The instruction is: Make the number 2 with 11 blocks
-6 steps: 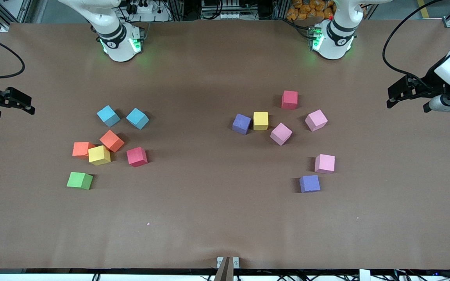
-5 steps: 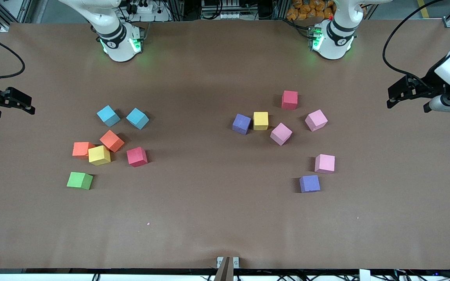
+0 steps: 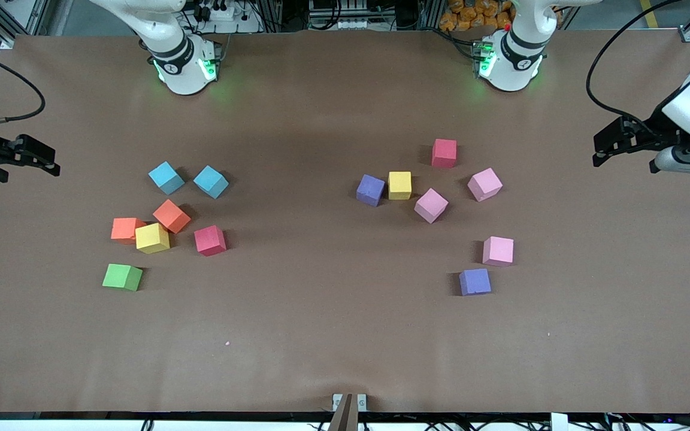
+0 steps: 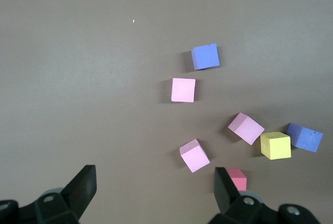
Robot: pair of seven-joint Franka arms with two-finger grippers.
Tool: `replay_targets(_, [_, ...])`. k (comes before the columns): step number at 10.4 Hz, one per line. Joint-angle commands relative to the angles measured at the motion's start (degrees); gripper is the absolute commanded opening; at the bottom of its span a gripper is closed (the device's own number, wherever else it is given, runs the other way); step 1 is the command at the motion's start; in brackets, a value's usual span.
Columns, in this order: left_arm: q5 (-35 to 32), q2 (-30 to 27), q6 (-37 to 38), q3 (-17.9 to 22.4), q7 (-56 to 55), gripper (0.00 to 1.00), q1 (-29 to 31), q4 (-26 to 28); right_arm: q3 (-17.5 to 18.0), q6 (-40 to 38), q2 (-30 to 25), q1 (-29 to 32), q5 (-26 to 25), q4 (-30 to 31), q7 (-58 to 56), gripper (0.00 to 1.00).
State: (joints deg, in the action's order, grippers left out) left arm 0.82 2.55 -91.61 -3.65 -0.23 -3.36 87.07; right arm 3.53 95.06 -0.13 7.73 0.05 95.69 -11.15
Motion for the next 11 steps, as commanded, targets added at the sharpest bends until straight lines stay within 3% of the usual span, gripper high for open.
replay_targets(1, [1.9,4.4,-0.8,-0.5,-1.4,1.0,-0.3,0.6,0.3,-0.3,0.2,0.7,0.3,-0.6,0.8,1.0])
replay_targets(4, [3.6,4.9,-9.4,-2.8,-6.7,1.0,-2.0,9.0,0.1,-0.4,0.2,1.4,0.4,-0.6,0.8,1.0])
replay_targets(6, [2.8,4.8,-17.5,-8.0,-17.6,1.0,-2.5,16.1,0.1,-0.5,0.2,1.4,0.3,-0.6,0.8,1.0])
replay_targets(11, [0.8,5.1,-26.0,-16.2,-42.1,1.0,-3.0,27.3,0.1,-0.1,0.3,1.2,0.5,-0.5,0.8,1.0])
